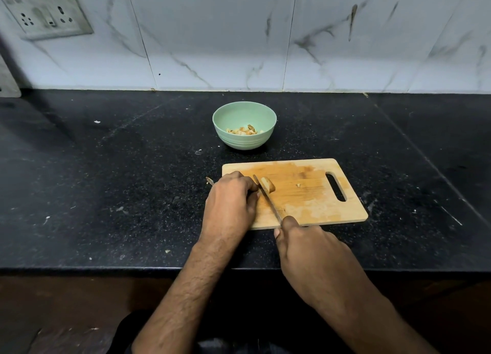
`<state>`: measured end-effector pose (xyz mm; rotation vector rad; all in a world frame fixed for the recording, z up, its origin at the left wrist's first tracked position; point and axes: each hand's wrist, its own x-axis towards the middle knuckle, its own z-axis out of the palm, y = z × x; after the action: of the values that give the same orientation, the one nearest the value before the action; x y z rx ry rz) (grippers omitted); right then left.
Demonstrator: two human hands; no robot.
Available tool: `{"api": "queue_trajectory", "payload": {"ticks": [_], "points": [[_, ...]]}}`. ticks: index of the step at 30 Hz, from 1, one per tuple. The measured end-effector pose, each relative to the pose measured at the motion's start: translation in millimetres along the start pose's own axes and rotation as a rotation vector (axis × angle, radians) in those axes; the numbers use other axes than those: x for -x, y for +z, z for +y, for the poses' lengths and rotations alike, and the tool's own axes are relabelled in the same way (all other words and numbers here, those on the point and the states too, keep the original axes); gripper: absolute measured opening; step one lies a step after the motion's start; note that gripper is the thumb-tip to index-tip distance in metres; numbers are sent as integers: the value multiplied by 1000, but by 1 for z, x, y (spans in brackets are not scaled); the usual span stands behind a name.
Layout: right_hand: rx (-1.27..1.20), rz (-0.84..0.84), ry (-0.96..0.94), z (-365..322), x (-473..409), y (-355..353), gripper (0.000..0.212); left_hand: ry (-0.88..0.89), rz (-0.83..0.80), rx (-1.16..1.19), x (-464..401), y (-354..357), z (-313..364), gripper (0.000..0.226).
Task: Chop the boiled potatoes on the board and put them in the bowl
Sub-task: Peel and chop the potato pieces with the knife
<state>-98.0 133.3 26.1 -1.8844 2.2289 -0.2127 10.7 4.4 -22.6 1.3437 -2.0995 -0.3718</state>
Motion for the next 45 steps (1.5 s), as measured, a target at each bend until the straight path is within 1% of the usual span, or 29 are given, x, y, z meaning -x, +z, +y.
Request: {"api": "queue_trajectory", "payload": {"ticks": [4,7,14,23,25,29,30,33,35,40,45], "points": [[14,-15,-2,2,-18,4,31,6,-26,-5,-3,-2,0,7],[37,-42,-7,5,-27,6,30,-14,0,38,-1,0,0,8],[31,-135,8,15,-2,1,32,-81,45,122,1,7,-5,10],[29,-49,12,12,2,3,35,-85,65,145,5,6,-4,9],[26,-29,6,11,0,0,35,-82,68,149,6,5,-4,12],[-3,1,10,10,-1,-6,34,-91,64,203,13,1,-9,39],[-6,0,8,10,-2,-7,34,-100,69,228,15,0,-10,39],[1,-5,-15,7,-2,-8,35,-102,100,228,17,-2,-11,20],[13,-3,-23,5,-3,-7,35,-106,95,201,16,-2,-10,11],[34,3,-29,3,-3,-5,33,-93,70,169,14,0,-8,7],[53,-35,-42,2,-9,-5,30,-69,64,134,11,1,-7,7]]}}
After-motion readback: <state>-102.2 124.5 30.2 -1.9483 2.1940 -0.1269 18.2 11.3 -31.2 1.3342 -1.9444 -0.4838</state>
